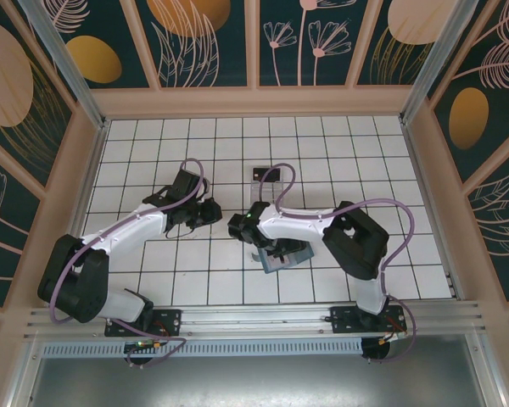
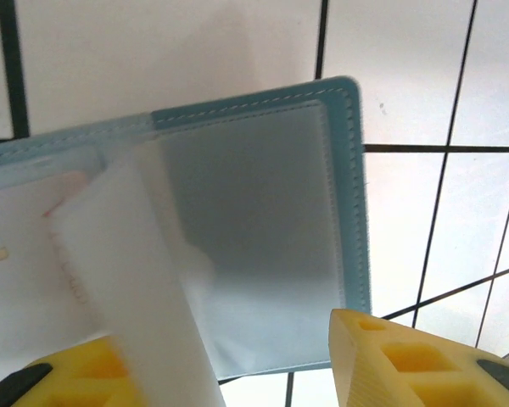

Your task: Take the credit cards out of the card holder

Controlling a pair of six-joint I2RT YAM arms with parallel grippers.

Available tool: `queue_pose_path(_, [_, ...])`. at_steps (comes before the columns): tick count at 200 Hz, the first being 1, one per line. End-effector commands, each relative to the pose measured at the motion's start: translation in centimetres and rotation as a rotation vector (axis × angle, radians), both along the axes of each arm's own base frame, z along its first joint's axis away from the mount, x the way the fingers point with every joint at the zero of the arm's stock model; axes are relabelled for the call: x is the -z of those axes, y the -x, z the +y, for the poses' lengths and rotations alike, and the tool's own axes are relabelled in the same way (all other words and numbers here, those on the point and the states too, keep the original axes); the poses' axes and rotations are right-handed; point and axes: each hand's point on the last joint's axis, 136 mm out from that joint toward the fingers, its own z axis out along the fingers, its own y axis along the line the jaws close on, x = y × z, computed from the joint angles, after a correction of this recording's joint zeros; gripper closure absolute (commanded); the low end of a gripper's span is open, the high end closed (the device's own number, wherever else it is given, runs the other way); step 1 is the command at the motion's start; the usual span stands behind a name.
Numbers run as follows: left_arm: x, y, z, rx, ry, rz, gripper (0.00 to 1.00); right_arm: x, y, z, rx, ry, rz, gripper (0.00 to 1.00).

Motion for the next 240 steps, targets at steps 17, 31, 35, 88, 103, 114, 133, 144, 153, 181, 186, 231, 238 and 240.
queue_pose_path(17, [-0.4, -0.1, -0.3, 0.017, 0.003, 0.011, 0.82, -2.1, -0.8, -3.1, 0.055, 0.014, -0.073, 0.53])
queue_pose_path(31, [-0.5, 0.0, -0.6, 0.025, 0.004, 0.012, 0.82, -1.7, -0.8, -3.7, 0.065, -0.004, -0.066, 0.53])
queue_pose_path(35, [-0.5, 0.1, -0.8, 0.03, 0.004, 0.012, 0.82, -1.6, -0.8, -3.8, 0.067, -0.012, -0.065, 0.53])
queue_pose_path(88, [-1.1, 1.0, -3.5, 0.076, 0.011, 0.011, 0.82, 0.8, -0.4, -5.6, 0.106, -0.071, -0.032, 0.53])
queue_pose_path(103, [-1.3, 1.3, -4.3, 0.087, 0.02, 0.012, 0.82, 1.6, -0.1, -5.7, 0.11, -0.099, -0.018, 0.53])
queue_pose_path(114, [-1.5, 1.5, -4.8, 0.092, 0.026, 0.01, 0.83, 2.3, 0.2, -5.7, 0.116, -0.126, -0.007, 0.53])
queue_pose_path(133, [-1.8, 1.8, -5.5, 0.098, 0.037, 0.006, 0.82, 3.3, 0.6, -5.8, 0.125, -0.156, 0.016, 0.53])
queue_pose_path(144, [-1.9, 2.0, -5.9, 0.104, 0.042, 0.009, 0.83, 3.8, 0.9, -6.0, 0.132, -0.164, 0.027, 0.53])
queue_pose_path(153, [-1.9, 2.1, -6.1, 0.107, 0.047, 0.01, 0.82, 4.0, 1.1, -6.0, 0.134, -0.173, 0.037, 0.53])
queue_pose_path(181, [-2.3, 2.6, -7.0, 0.124, 0.06, 0.012, 0.83, 3.3, 1.0, -5.4, 0.136, -0.206, 0.03, 0.53])
queue_pose_path(186, [-2.4, 2.7, -7.2, 0.125, 0.063, 0.012, 0.83, 3.0, 0.9, -5.4, 0.135, -0.209, 0.025, 0.54])
queue_pose_path(231, [-3.5, 3.8, -9.4, 0.144, 0.111, 0.005, 0.83, -0.3, -0.7, -2.5, 0.113, -0.409, -0.001, 0.54])
queue_pose_path(238, [-3.4, 4.0, -9.8, 0.145, 0.116, 0.007, 0.83, -0.8, -1.0, -2.1, 0.109, -0.445, -0.002, 0.54])
queue_pose_path(240, [-3.4, 4.1, -9.9, 0.146, 0.118, 0.007, 0.83, -0.9, -1.1, -2.0, 0.108, -0.455, -0.002, 0.55])
